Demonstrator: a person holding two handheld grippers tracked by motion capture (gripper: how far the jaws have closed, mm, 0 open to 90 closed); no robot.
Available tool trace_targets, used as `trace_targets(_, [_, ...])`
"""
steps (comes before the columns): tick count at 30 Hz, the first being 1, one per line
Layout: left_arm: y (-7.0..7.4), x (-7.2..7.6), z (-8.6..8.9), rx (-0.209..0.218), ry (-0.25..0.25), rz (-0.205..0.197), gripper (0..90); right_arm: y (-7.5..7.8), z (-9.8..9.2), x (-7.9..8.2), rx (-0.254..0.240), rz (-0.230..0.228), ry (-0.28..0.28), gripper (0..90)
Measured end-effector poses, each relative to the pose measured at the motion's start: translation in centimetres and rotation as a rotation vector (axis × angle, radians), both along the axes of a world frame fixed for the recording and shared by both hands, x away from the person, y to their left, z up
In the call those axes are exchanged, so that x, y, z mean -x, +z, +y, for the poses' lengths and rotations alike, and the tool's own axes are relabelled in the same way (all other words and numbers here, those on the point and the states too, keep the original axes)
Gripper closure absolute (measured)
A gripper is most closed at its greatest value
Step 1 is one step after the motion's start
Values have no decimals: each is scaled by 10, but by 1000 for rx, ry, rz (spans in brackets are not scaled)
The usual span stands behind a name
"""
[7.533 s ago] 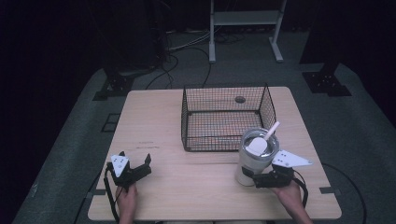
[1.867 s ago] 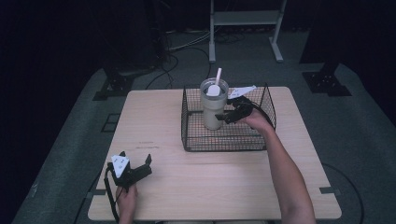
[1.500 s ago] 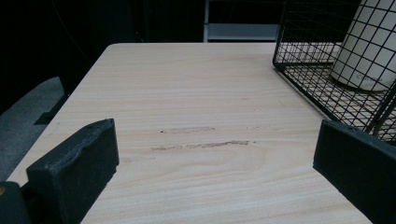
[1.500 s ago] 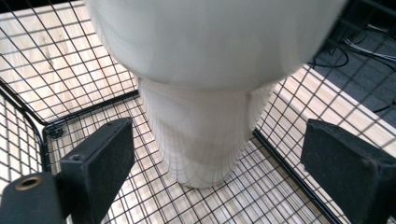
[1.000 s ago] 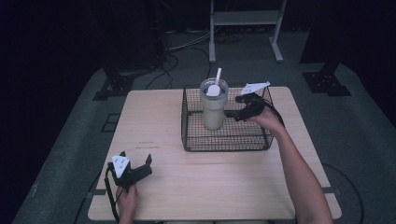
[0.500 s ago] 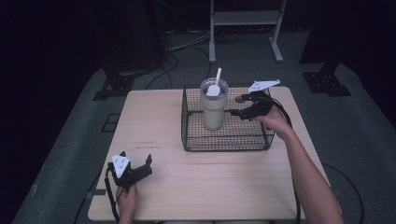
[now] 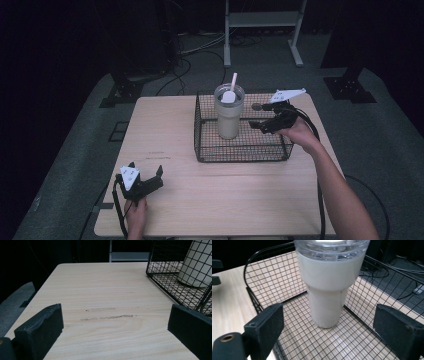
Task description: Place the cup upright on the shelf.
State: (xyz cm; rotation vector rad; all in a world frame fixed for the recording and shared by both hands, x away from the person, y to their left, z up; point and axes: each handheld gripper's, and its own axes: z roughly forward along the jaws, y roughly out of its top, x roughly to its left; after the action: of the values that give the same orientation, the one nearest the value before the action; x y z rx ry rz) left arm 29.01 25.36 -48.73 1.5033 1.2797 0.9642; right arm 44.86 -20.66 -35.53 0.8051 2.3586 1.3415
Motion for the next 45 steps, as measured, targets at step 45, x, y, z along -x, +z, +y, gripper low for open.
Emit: trace_targets(45, [0,0,-1,-7,3,0,0,-14,-34,78,-12,1,66,91])
